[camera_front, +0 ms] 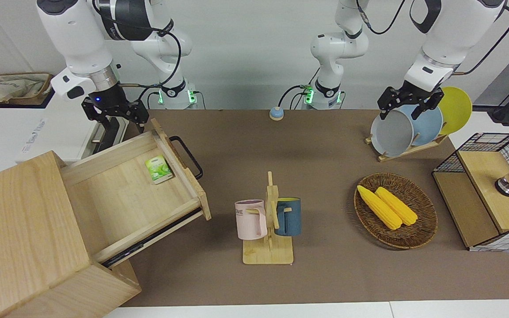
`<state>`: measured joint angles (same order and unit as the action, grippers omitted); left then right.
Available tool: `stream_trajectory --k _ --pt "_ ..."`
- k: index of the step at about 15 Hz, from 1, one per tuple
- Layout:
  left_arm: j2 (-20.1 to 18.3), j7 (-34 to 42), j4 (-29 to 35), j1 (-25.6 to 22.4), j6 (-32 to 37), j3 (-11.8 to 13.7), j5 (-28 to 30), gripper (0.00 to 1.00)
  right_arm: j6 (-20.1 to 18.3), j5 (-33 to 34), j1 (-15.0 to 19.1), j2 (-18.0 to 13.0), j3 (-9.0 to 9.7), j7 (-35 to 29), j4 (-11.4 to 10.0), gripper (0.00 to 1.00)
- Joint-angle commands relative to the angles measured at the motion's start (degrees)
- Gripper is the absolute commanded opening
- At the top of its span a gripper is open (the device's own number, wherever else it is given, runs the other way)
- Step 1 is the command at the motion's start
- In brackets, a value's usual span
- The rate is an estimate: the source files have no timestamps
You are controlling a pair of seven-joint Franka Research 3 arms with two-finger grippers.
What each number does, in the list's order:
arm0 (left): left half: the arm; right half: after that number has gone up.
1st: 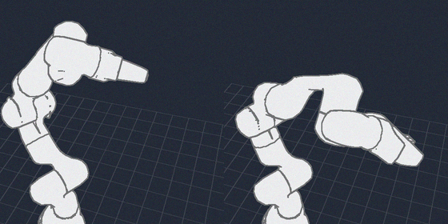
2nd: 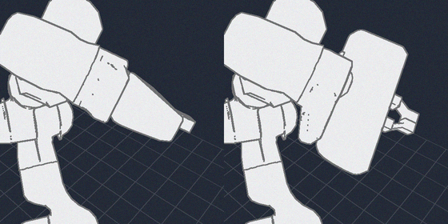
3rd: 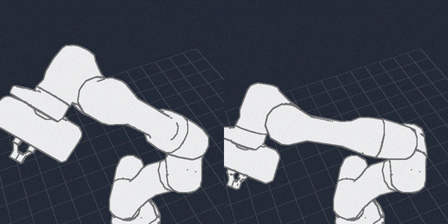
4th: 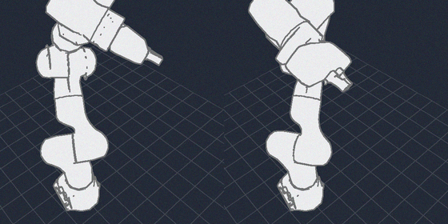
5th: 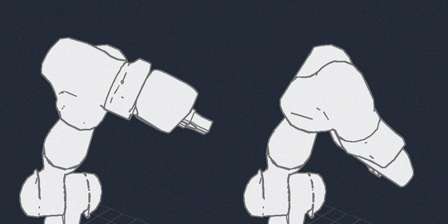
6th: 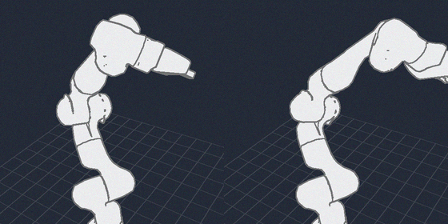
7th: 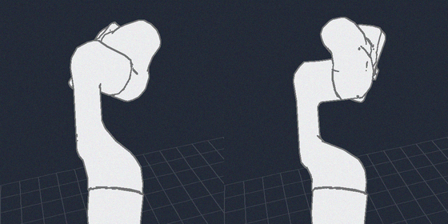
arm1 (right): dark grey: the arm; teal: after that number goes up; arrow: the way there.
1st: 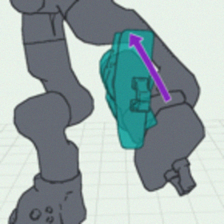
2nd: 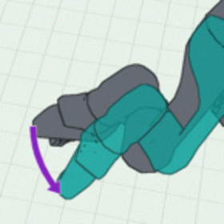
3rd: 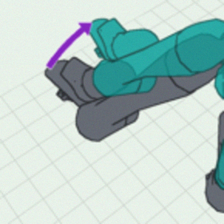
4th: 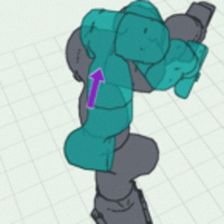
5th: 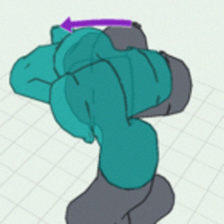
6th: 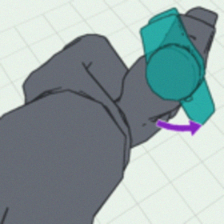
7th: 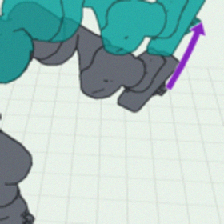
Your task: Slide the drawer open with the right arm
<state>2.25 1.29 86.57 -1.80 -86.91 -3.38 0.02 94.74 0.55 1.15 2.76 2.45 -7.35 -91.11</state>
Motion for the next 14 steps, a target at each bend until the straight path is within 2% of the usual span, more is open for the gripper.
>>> stream_trajectory --k 1,5,8,14 --pt "0.65 0.56 -1.40 -0.31 1.13 -0.40 -0.98 0.99 1.94 -1.70 -0.09 -2.41 -0.69 -0.12 -2.49 0.985" --pt "0.65 0.56 -1.49 -0.31 1.13 -0.40 -0.98 0.99 0.89 -1.25 -0.53 -2.24 -0.78 0.49 -2.14 0.985" --pt "0.65 0.56 -1.49 -0.31 1.13 -0.40 -0.98 0.99 0.10 -1.25 0.08 -1.18 -0.78 1.28 0.14 0.985" --pt "0.65 0.56 -1.49 -0.31 1.13 -0.40 -0.98 0.99 -0.43 -1.52 0.44 0.05 -0.78 0.84 1.11 0.985"
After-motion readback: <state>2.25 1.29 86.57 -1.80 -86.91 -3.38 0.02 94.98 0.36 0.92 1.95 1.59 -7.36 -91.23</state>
